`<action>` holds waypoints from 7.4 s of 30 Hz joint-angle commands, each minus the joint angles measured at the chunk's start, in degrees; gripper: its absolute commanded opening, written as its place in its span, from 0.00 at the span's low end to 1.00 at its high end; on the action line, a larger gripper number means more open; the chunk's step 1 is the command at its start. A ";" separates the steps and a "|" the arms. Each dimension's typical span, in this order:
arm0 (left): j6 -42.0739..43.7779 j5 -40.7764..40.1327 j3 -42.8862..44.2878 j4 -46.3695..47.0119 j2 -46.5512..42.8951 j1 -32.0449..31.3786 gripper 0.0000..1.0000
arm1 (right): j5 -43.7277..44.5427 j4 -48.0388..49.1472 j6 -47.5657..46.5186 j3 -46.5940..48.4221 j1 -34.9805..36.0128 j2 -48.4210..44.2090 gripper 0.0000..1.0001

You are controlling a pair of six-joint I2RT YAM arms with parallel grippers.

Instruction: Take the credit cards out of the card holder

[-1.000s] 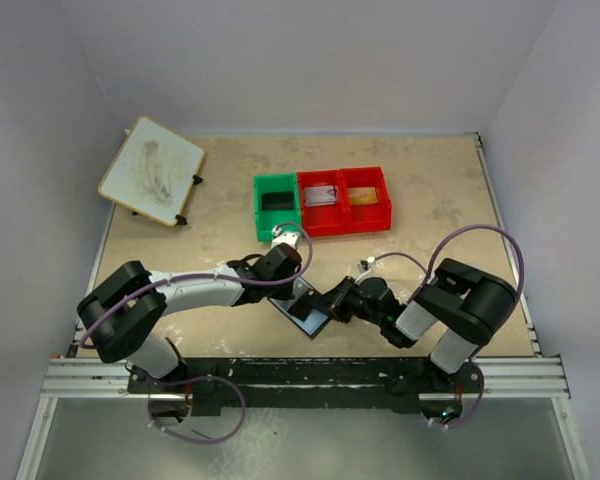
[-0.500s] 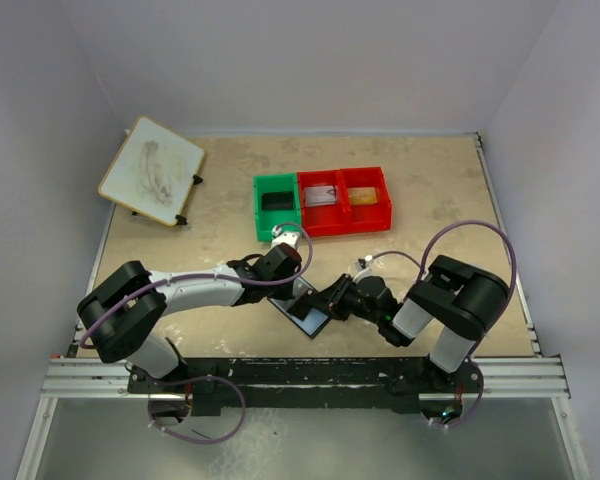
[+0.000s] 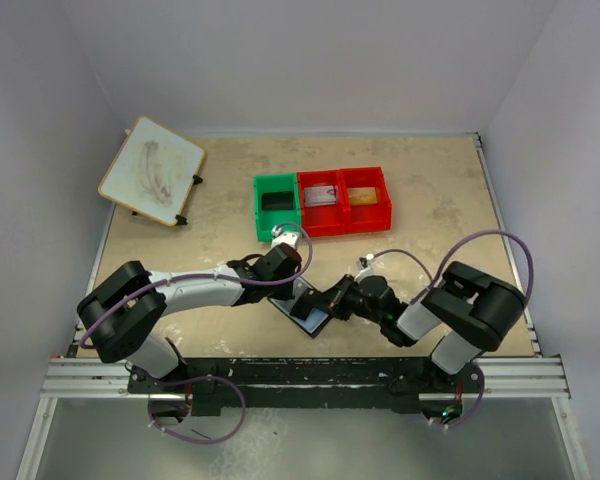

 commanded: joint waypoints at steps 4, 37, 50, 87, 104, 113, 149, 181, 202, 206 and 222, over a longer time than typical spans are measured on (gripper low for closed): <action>0.00 -2.35 -0.31 -1.86 -1.59 -0.16 0.07 | 2.81 -12.12 -2.22 -4.20 0.18 -14.53 0.00; -6.04 -27.81 -0.72 -15.52 -23.68 1.60 0.66 | 0.13 -31.40 -55.26 6.43 0.08 -49.44 0.00; -0.72 -24.95 7.63 -24.92 -30.47 17.59 0.69 | 0.02 -34.96 -84.52 13.14 3.36 -45.02 0.00; 5.63 -41.85 6.49 -28.88 -37.60 18.48 0.73 | 13.63 -55.79 -117.32 59.83 2.73 1.21 0.00; 6.20 -41.19 6.49 -28.60 -38.37 18.52 0.74 | 17.21 -61.98 -120.98 77.02 -0.66 18.67 0.00; 5.56 -42.90 6.60 -29.12 -39.82 18.48 0.74 | 17.10 -63.30 -122.93 83.03 -2.05 24.99 0.00; 4.75 -44.50 6.59 -29.22 -43.27 18.59 0.76 | 20.01 -74.97 -127.20 102.04 -2.72 42.22 0.03; 5.22 -43.56 6.76 -29.40 -41.92 18.56 0.76 | 3.47 -74.35 -111.33 101.49 -5.88 35.49 0.41; 5.45 -43.46 6.67 -29.13 -41.98 18.56 0.76 | -0.95 -77.76 -99.66 96.84 -6.64 34.99 0.00; 5.58 -43.43 6.59 -29.00 -41.94 18.56 0.76 | 0.35 -78.50 -98.98 96.31 -6.54 36.04 0.00; 5.61 -43.43 6.66 -29.04 -41.28 18.59 0.76 | 10.76 -77.95 -96.74 99.93 -5.89 42.72 0.00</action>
